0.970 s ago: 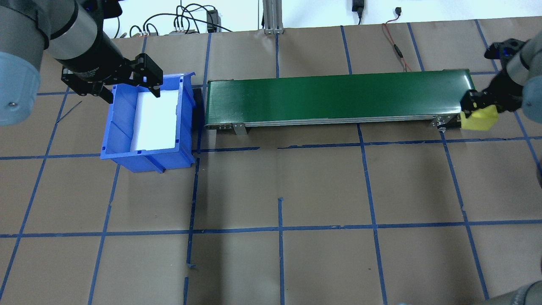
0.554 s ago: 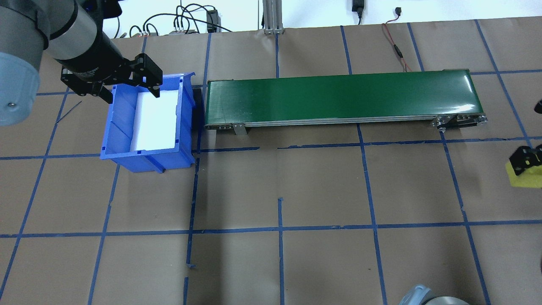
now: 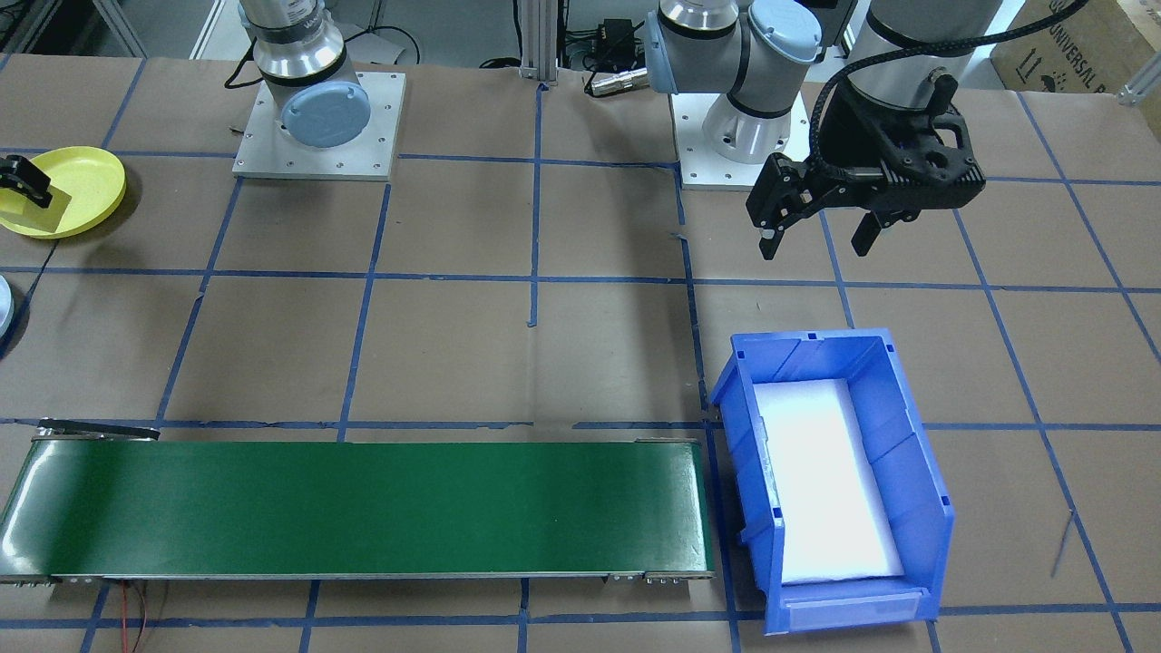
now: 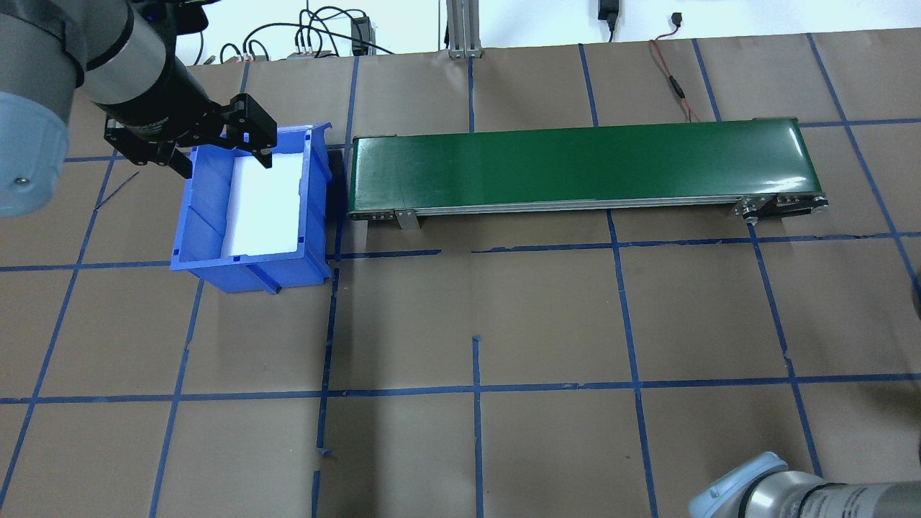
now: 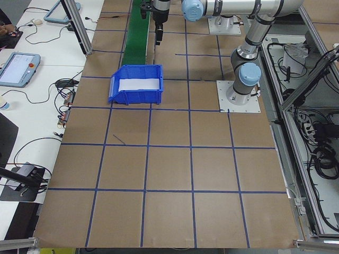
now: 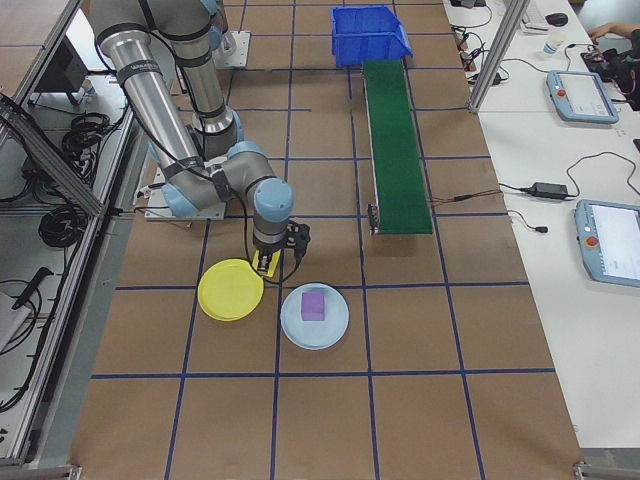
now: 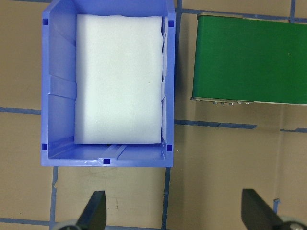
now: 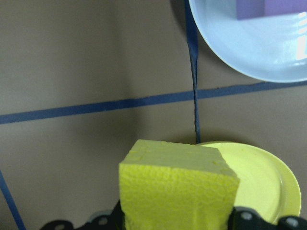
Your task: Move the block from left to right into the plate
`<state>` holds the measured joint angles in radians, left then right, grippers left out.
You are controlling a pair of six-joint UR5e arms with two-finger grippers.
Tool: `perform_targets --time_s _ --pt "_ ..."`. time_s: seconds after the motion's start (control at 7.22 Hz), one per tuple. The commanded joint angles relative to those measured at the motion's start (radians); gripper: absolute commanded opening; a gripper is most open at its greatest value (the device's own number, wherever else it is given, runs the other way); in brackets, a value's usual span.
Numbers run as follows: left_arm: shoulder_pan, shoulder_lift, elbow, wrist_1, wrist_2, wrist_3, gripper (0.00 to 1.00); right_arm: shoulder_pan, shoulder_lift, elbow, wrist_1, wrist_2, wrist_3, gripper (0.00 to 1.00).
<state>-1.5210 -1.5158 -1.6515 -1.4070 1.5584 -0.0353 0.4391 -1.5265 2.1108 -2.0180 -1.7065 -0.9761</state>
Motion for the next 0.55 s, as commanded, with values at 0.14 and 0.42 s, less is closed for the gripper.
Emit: perform_targets --time_s 0.14,0.42 --pt "0.001 0.000 -0.001 0.000 0.000 0.000 1.00 -0.105 0.017 0.051 -0.016 -0.048 -0.026 0.45" --pt "-0.001 0.000 -0.001 -0.001 0.000 0.002 1.00 -0.155 0.019 0.048 -0.013 -0.044 -0.024 0.79"
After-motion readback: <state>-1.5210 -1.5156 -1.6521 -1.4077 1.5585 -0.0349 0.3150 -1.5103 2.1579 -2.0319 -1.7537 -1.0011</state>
